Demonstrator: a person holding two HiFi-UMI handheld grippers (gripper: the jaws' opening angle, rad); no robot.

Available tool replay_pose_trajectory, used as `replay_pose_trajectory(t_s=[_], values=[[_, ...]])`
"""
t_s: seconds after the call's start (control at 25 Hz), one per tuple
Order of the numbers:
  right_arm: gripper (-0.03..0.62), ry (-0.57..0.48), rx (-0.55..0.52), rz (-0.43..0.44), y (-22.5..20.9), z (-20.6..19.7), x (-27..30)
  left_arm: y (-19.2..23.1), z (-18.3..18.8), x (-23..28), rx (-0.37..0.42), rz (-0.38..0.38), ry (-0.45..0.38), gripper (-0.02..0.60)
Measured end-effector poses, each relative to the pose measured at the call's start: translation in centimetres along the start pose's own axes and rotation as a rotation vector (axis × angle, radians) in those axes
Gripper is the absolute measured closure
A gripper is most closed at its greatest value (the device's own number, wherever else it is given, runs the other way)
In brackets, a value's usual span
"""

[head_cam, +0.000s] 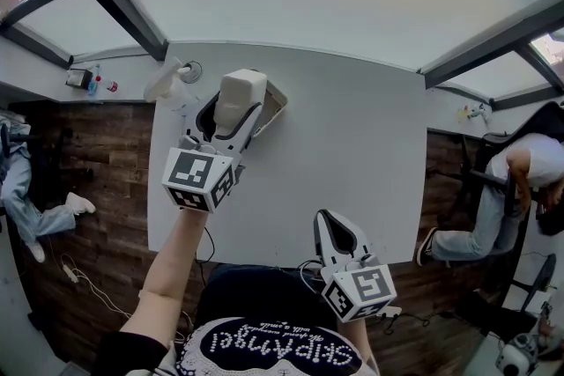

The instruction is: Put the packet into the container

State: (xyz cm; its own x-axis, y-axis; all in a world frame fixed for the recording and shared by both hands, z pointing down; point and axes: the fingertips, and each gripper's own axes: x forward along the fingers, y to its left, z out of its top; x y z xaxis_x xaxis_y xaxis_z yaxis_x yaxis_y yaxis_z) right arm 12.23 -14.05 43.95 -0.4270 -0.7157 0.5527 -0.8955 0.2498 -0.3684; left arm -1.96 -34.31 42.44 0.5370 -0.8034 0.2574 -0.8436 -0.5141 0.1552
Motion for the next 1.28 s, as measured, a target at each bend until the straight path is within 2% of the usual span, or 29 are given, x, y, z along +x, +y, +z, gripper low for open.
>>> replay_pose_trajectory(t_s=[0.72, 1.28], values=[[0.579, 0.007, 0.003, 0.003, 0.5, -0.1, 0.2, 1.3, -3.6, 2.1, 0.003, 0.028, 0.087, 0.293], [0.579, 0.006, 0.008, -0.001, 0.6, -0.3, -0.1, 2.1, -7.3, 4.0, -0.032, 0.043, 0.191, 0.293]])
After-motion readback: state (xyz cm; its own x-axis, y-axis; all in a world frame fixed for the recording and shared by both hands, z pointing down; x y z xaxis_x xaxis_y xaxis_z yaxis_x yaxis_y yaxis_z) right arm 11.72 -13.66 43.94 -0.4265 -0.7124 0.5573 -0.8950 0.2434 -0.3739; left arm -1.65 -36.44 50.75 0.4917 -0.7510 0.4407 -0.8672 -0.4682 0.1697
